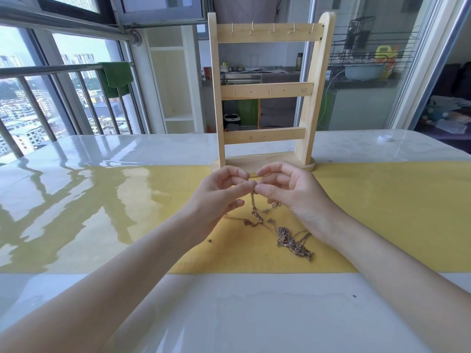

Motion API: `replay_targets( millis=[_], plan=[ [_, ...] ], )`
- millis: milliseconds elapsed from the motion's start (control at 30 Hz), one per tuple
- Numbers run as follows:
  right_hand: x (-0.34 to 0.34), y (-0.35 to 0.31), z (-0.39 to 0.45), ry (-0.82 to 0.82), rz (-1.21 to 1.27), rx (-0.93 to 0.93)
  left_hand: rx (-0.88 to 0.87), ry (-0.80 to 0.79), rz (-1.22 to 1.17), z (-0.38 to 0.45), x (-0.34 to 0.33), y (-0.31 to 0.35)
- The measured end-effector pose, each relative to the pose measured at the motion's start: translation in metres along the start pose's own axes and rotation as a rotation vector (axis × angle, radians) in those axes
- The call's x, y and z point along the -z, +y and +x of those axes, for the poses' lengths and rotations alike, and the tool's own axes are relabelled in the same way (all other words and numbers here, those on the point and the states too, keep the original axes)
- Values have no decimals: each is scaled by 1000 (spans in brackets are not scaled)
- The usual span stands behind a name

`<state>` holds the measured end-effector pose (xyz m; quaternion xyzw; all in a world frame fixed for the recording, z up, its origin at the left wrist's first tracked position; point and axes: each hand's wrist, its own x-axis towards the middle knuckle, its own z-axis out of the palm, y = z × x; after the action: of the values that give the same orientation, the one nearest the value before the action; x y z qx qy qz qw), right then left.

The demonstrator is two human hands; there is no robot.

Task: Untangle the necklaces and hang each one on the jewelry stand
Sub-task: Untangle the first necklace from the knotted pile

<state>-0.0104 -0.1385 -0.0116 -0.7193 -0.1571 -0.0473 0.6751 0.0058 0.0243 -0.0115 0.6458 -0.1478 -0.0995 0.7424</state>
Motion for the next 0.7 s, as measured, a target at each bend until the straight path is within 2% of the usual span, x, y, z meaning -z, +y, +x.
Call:
replay_targets(
  millis=[100,233,333,533,700],
  plan=[
    [2,-2,0,-24,129,-62,-37,-60,-23,-2,-2,0],
    [5,-3,1,-37,179,-106,-54,-76,-26,-2,-1,1],
    [7,-2,1,-51,195,-121,-59,-61,63,-2,0,1],
    [10,-1,-1,-150,162,-169,-176,-48,281,-2,-4,-1],
    [11,-1,-1,-136,143,-188,-248,-46,368,-2,-5,-3]
  ],
)
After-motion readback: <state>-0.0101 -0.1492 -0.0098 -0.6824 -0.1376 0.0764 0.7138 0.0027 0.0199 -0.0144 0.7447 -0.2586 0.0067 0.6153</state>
